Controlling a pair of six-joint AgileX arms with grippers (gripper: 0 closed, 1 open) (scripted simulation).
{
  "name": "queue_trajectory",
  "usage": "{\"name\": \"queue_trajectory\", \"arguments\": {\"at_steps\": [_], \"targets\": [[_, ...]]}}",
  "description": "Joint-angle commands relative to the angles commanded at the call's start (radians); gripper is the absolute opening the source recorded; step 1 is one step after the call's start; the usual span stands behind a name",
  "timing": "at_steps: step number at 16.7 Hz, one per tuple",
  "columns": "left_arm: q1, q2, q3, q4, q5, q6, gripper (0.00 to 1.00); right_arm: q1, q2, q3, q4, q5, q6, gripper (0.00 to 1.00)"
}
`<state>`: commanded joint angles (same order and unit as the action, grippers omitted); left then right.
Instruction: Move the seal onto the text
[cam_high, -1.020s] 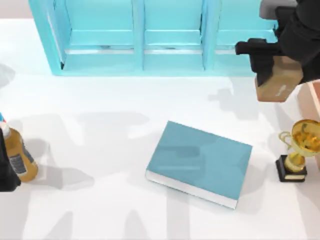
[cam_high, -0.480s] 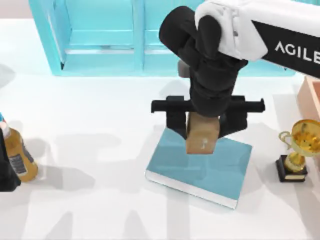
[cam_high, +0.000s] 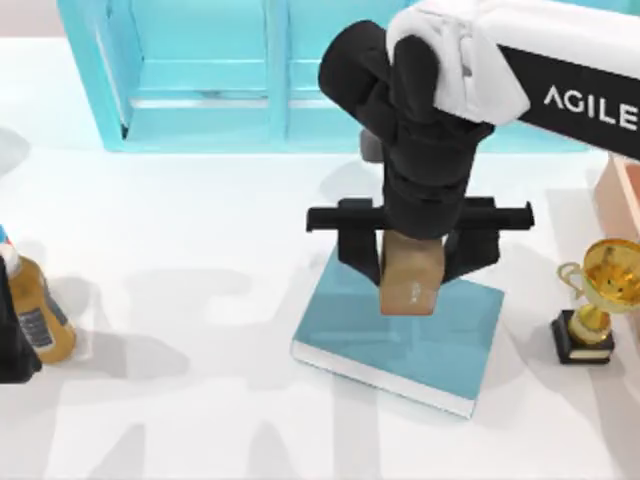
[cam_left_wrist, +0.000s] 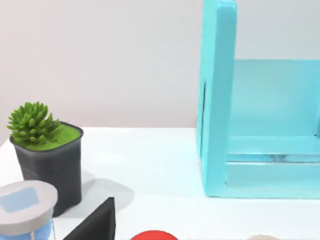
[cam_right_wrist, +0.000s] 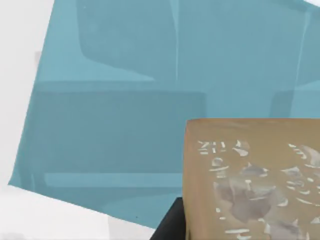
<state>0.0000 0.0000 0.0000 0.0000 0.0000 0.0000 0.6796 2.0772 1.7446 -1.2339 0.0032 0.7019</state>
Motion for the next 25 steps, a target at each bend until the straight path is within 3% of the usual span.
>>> {"name": "queue_trajectory", "arguments": {"at_steps": [4, 17, 25], "targets": [[0.000, 0.000, 0.000, 0.000, 0.000, 0.000, 1.00, 0.000, 0.000, 0.003, -0.005, 0.001, 0.000, 0.00], [0.000, 0.000, 0.000, 0.000, 0.000, 0.000, 1.00, 0.000, 0.000, 0.003, -0.005, 0.001, 0.000, 0.98], [0.000, 0.000, 0.000, 0.000, 0.000, 0.000, 1.00, 0.000, 0.000, 0.003, -0.005, 0.001, 0.000, 1.00]]}}
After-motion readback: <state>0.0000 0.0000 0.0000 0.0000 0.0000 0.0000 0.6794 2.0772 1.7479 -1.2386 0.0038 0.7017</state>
